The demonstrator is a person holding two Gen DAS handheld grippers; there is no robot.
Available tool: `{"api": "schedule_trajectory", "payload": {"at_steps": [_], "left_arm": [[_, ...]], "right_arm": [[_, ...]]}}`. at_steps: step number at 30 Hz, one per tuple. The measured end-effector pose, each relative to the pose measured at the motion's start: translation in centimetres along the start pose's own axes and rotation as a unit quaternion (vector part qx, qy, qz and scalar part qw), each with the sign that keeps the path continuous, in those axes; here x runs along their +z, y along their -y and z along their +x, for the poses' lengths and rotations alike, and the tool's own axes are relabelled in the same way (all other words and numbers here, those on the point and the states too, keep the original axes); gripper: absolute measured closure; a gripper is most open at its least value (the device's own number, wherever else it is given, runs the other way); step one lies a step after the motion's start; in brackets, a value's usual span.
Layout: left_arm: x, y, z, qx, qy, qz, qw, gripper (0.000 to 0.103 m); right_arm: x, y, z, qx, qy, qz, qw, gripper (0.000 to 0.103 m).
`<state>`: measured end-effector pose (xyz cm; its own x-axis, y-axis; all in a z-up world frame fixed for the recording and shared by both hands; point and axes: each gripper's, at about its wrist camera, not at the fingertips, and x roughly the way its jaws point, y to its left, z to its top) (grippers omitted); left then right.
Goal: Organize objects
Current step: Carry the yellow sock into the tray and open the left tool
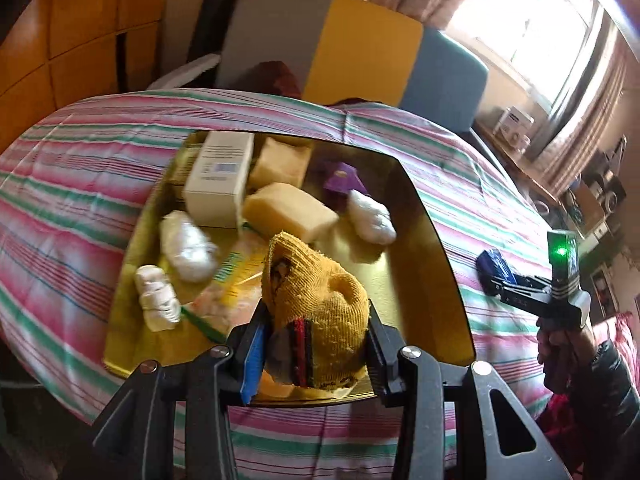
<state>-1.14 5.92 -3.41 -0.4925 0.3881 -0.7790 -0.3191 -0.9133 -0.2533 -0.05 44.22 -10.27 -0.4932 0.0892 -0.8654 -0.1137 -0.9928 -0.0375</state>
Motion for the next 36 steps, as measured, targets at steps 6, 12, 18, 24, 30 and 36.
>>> {"api": "schedule_trajectory", "payload": {"at_steps": [6, 12, 18, 24, 30, 36], "left_arm": [[0.4, 1.5, 1.0, -0.018, -0.010, 0.002, 0.9998, 0.061], [-0.6, 2.1, 2.0, -0.010, -0.026, 0.021, 0.9994, 0.061], [-0.1, 1.9, 2.7, -0.016, -0.032, 0.020, 0.9991, 0.061], [0.8, 2.2, 4.1, -0.014, -0.037, 0.026, 0.9989, 0.061], [1.7, 1.8, 6.4, 0.023, -0.047, 0.033, 0.9980, 0.060], [1.8, 0.5, 8.7, 0.035, -0.070, 0.018, 0.9967, 0.049]], "right_arm": [[0.0, -0.2, 0.1, -0.003, -0.001, -0.005, 1.000, 0.050], [0.0, -0.2, 0.1, -0.005, -0.001, -0.009, 1.000, 0.050], [0.1, -0.2, 0.0, -0.007, -0.002, -0.012, 1.000, 0.050], [0.0, -0.3, 0.0, -0.009, -0.002, -0.013, 1.000, 0.050], [0.0, -0.3, 0.1, -0.009, -0.002, -0.014, 1.000, 0.050], [-0.1, -0.1, 0.1, -0.008, -0.002, -0.014, 1.000, 0.050]]}}
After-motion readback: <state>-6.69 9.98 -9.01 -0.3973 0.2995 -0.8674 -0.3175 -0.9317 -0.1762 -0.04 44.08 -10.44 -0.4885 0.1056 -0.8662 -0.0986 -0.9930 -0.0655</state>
